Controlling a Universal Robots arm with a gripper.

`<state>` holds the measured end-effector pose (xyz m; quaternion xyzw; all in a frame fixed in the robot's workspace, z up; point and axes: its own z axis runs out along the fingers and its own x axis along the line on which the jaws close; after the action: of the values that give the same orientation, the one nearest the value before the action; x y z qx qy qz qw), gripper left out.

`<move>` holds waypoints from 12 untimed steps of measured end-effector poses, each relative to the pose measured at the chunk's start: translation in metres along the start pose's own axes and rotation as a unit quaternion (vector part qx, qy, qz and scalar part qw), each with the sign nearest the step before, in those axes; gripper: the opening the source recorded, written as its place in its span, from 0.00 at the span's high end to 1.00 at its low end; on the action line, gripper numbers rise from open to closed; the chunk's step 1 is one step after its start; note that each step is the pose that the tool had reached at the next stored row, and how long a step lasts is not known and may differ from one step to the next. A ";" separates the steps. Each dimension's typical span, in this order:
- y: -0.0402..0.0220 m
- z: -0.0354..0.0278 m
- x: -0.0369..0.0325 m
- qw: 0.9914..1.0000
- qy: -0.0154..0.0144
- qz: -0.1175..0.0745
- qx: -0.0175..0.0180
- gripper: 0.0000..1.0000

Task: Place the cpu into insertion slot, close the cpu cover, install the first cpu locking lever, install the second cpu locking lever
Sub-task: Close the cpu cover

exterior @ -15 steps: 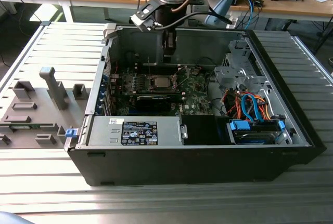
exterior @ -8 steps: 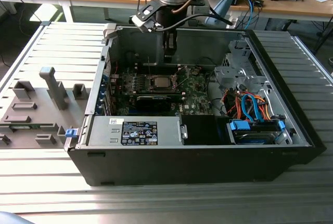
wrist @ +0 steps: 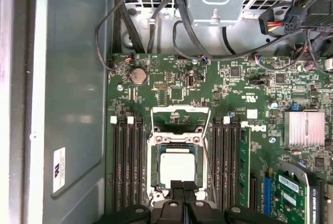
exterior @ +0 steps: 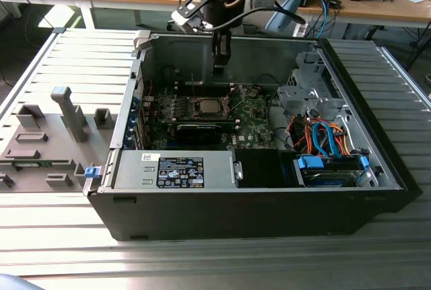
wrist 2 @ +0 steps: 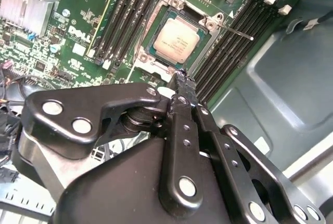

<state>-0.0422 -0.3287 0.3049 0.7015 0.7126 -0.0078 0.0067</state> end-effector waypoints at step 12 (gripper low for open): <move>0.0002 -0.0373 -0.0008 1.000 0.000 0.000 0.000 0.89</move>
<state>-0.0419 -0.3287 0.3422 0.7015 0.7126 -0.0076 0.0066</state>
